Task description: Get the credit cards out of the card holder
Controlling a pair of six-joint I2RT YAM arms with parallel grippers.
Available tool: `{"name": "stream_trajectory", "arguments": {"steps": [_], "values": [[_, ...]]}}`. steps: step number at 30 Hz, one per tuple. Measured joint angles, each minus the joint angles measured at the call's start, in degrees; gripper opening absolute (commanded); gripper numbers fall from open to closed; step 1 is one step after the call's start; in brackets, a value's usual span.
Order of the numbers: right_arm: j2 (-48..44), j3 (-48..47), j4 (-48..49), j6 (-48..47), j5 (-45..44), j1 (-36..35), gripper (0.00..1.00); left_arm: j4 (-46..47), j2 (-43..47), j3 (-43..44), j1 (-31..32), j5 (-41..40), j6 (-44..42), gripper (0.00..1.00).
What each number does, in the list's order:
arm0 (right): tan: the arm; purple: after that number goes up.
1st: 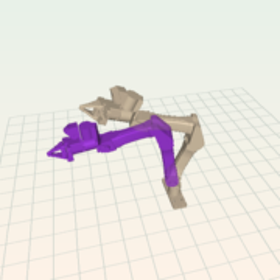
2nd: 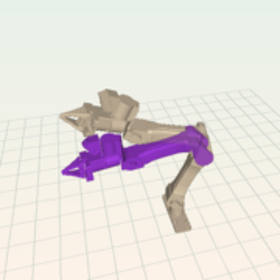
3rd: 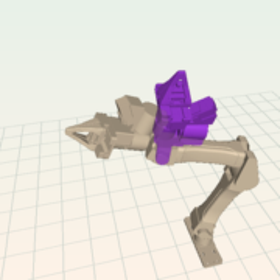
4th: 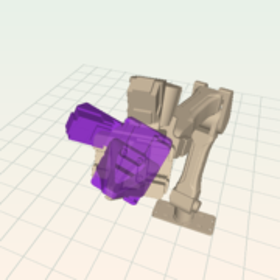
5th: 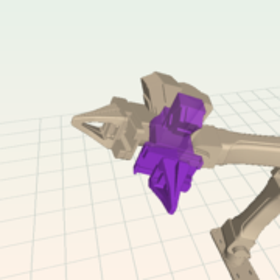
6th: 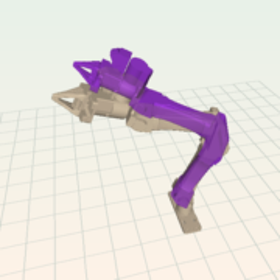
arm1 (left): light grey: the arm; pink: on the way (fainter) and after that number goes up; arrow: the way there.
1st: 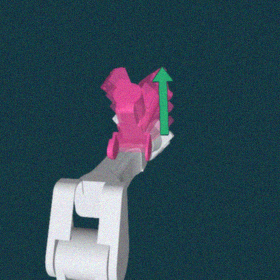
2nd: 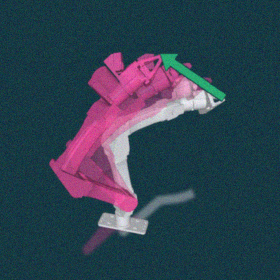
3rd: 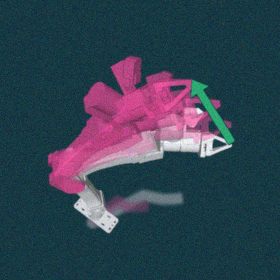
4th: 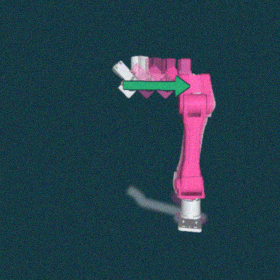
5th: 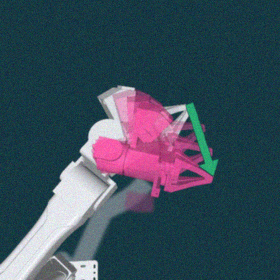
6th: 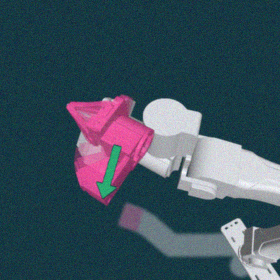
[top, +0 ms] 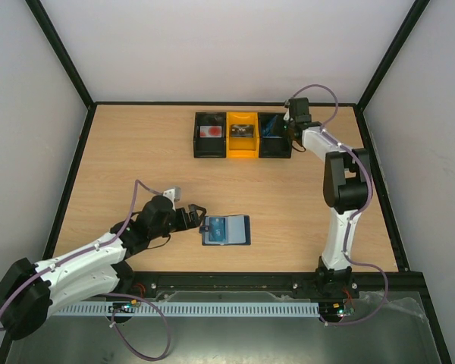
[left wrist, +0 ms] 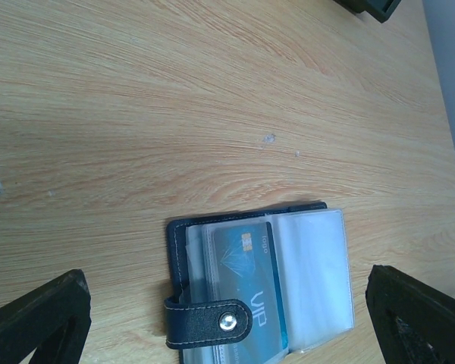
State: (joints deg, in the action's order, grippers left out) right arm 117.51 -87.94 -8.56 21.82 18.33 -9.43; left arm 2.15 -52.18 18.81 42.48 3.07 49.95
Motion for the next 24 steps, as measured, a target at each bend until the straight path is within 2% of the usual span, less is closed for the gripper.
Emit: {"name": "stream_trajectory", "arguments": {"steps": [11,24], "values": [[5.29,-3.52,-0.57,-0.07,1.75,0.44,0.04,0.87,-0.02,0.0,-0.04,0.42,2.19,1.0],[9.01,-10.12,-2.34,-0.7,-0.94,0.7,0.15,2.05,-3.08,0.37,-0.07,0.81,2.97,1.0]]}}
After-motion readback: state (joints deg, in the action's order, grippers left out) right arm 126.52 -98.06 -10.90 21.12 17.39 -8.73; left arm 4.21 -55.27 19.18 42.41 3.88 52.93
